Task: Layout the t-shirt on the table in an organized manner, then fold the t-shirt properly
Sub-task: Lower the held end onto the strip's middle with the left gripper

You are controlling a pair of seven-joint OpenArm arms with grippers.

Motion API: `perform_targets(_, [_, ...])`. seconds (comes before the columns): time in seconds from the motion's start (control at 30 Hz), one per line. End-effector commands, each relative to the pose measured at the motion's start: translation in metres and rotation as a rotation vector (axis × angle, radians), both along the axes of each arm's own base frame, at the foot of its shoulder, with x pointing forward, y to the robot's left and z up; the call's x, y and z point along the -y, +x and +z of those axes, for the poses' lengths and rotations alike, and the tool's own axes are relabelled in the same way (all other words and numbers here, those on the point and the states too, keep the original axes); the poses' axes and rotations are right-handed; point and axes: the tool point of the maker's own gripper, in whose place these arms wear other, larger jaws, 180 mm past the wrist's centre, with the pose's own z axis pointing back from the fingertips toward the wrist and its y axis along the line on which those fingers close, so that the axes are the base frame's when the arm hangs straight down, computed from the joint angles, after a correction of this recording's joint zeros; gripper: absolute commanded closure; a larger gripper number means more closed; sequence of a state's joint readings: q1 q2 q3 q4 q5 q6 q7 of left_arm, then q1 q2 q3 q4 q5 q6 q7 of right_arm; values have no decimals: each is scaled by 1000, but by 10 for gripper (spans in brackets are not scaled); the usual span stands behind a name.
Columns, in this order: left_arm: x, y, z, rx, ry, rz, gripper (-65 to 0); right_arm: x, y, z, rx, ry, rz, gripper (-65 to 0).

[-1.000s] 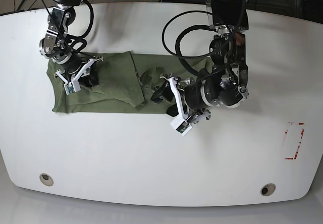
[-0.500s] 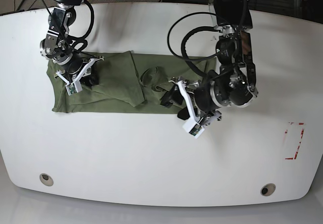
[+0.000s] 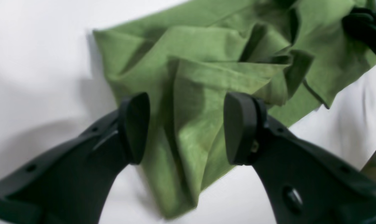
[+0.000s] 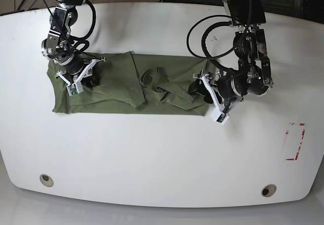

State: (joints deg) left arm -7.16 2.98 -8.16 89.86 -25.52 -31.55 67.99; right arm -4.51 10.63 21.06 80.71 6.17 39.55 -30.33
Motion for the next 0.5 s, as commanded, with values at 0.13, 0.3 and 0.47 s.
perform_targets(0.13, [8, 5, 1, 27, -38, -14, -354, -2, -18, -19, -109, -62, 44, -122])
perform_targets(0.3, [23, 0, 0, 29, -37, -65, -347, -2, -18, -19, -109, -62, 44, -122])
perform_targets(0.47, [27, -2, 0, 37, -33, -92, -204, -1, -18, -18, -107, -62, 43, -122])
